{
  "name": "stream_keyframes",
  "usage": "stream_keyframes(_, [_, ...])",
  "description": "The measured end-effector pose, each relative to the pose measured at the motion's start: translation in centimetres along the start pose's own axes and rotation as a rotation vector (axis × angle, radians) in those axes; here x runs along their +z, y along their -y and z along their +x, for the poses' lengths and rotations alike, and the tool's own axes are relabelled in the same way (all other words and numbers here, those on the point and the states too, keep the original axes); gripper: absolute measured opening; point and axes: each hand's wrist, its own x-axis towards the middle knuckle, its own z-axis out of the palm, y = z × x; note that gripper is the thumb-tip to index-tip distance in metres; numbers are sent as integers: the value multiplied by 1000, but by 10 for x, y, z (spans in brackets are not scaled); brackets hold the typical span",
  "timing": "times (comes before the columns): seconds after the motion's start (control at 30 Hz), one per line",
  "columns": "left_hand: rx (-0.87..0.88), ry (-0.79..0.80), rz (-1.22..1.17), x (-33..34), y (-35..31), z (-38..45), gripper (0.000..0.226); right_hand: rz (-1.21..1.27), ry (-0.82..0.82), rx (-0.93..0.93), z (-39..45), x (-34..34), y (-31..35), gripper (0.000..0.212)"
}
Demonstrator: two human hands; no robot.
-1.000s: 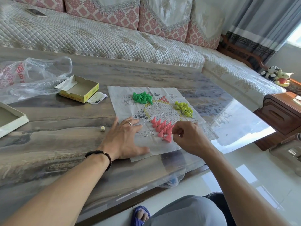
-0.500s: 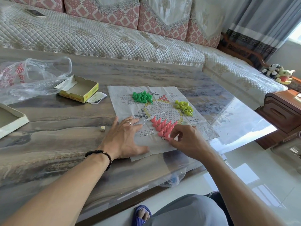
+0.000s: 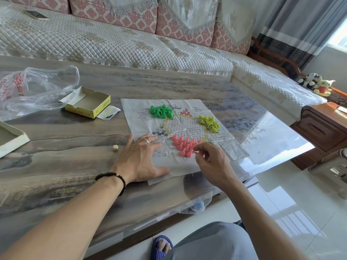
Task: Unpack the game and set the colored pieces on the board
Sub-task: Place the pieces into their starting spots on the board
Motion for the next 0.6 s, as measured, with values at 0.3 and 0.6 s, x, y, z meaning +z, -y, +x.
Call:
stream_keyframes(0.3, [7, -13, -6, 1, 1, 2, 109, 142, -41, 39, -4, 3, 2, 10])
stream_keyframes(0.6, [5, -16, 12, 3, 2, 2, 115, 81, -84, 102, -3, 17, -3, 11])
